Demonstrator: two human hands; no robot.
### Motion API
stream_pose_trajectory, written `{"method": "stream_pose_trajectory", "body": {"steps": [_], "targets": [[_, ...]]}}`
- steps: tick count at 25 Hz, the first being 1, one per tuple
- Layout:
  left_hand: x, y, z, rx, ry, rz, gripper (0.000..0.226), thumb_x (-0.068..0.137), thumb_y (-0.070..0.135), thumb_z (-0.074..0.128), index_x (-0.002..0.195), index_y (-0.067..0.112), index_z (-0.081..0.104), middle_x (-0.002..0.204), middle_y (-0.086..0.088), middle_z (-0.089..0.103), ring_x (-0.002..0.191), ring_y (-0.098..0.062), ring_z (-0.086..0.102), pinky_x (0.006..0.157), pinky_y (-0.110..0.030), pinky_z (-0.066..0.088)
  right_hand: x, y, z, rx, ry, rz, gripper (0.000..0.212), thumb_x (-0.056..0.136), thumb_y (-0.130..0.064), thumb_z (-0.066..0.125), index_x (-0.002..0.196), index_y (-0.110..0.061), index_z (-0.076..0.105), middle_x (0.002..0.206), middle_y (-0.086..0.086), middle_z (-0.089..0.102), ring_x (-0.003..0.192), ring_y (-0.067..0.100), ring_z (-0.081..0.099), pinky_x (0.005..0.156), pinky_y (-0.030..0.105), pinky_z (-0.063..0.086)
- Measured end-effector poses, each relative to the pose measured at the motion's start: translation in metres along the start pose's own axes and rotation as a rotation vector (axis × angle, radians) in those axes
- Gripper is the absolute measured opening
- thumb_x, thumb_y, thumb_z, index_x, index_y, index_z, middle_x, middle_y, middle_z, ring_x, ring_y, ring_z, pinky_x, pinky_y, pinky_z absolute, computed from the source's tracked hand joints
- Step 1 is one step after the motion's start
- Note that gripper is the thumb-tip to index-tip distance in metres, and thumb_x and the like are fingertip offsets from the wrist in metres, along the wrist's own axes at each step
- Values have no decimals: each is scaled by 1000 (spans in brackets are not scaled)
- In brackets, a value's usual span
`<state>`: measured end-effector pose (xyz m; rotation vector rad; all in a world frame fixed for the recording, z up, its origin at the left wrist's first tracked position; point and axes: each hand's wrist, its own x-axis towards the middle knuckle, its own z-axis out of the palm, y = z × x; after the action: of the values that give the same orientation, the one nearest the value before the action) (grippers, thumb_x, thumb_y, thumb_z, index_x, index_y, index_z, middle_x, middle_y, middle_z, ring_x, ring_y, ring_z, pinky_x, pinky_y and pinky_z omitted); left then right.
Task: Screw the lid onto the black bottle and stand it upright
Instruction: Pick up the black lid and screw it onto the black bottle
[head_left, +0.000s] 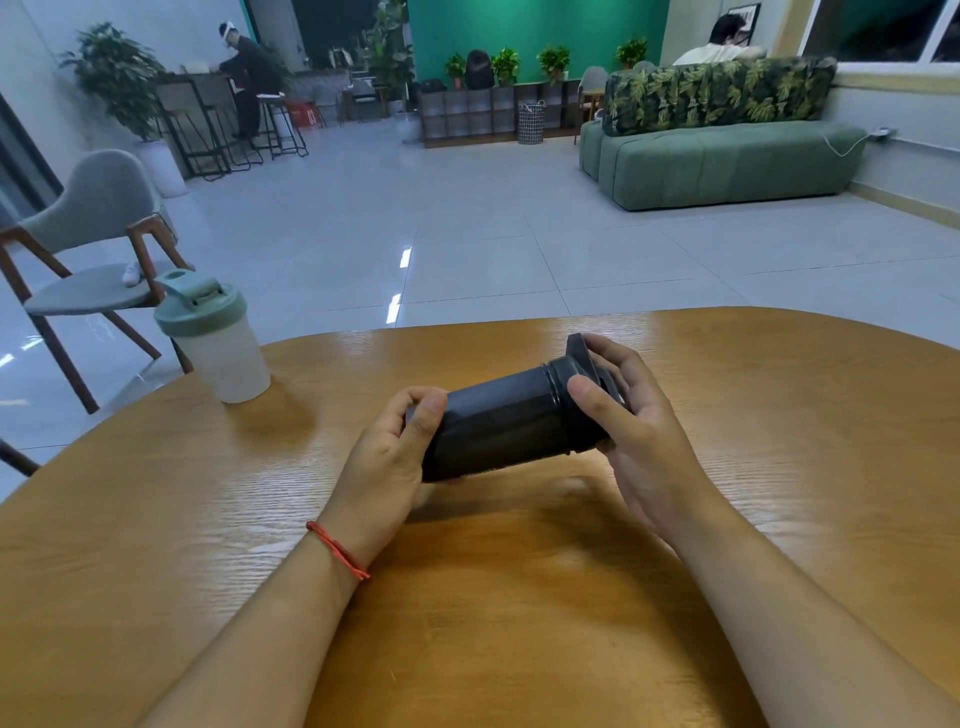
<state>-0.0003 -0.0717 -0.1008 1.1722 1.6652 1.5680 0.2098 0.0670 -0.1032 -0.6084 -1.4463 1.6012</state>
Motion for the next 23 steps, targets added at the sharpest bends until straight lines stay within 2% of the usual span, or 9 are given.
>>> {"method": "stream_pose_trajectory", "body": {"steps": [2, 4, 6, 8, 11, 13, 18, 20, 23], "targets": [[-3, 2, -3, 39, -40, 53, 38, 93, 46, 69, 128, 32, 66, 134, -1, 65, 122, -24, 68, 86, -30, 64, 1, -2, -1, -2, 13, 38, 58, 92, -45, 79, 147, -44, 62, 150, 1, 65, 132, 26, 67, 91, 39, 58], [-4, -2, -6, 93, -84, 127, 59, 84, 37, 86, 138, 37, 62, 155, 5, 55, 136, -17, 62, 102, -32, 59, 1, -2, -1, 9, 15, 80, 62, 93, -48, 80, 150, -42, 58, 146, 3, 66, 129, 28, 68, 87, 36, 61], [-4, -5, -3, 52, -118, 61, 82, 79, 53, 89, 151, 49, 51, 167, 7, 44, 147, -13, 51, 118, -39, 49, 1, -1, 0, 1, 16, 79, 64, 91, -50, 82, 150, -43, 58, 146, 4, 65, 128, 28, 69, 88, 37, 63], [-2, -5, 3, -177, -87, -142, 75, 78, 84, 71, 148, 66, 47, 167, 7, 43, 154, -20, 44, 125, -52, 39, 1, 2, 1, -24, 28, 54, 67, 84, -55, 84, 147, -47, 61, 149, 3, 63, 131, 30, 67, 98, 47, 62], [-1, 1, 6, -150, -76, -224, 53, 96, 82, 46, 147, 67, 46, 157, 0, 48, 138, -34, 58, 104, -58, 60, 1, 2, 1, -30, 35, 12, 68, 80, -57, 84, 144, -49, 63, 151, 0, 63, 134, 29, 65, 107, 52, 57], [-2, 3, 7, -72, -110, -207, 54, 98, 71, 46, 150, 57, 45, 145, -2, 50, 122, -37, 66, 87, -55, 68, 1, 1, -1, -26, 32, 5, 65, 81, -55, 84, 143, -49, 64, 151, 2, 63, 135, 29, 65, 110, 52, 56], [-4, 2, -1, -121, -129, 1, 43, 102, 44, 65, 143, 44, 54, 140, -5, 61, 123, -26, 70, 93, -38, 65, 2, -3, -5, 18, 14, 13, 55, 90, -41, 79, 144, -44, 65, 150, 3, 64, 130, 28, 68, 92, 39, 60], [-3, 2, -4, -78, -96, 13, 35, 100, 46, 63, 135, 40, 60, 137, -7, 62, 121, -28, 70, 91, -37, 64, 2, -2, -5, 21, 0, 19, 54, 93, -38, 76, 146, -41, 65, 150, 4, 65, 129, 28, 69, 91, 38, 61], [-4, 3, -2, -44, -88, -6, 37, 98, 58, 59, 128, 36, 67, 132, -9, 63, 117, -29, 69, 83, -39, 66, 2, 0, -8, 4, -23, 2, 56, 94, -35, 76, 149, -41, 64, 153, 4, 63, 136, 28, 67, 101, 42, 60]]}}
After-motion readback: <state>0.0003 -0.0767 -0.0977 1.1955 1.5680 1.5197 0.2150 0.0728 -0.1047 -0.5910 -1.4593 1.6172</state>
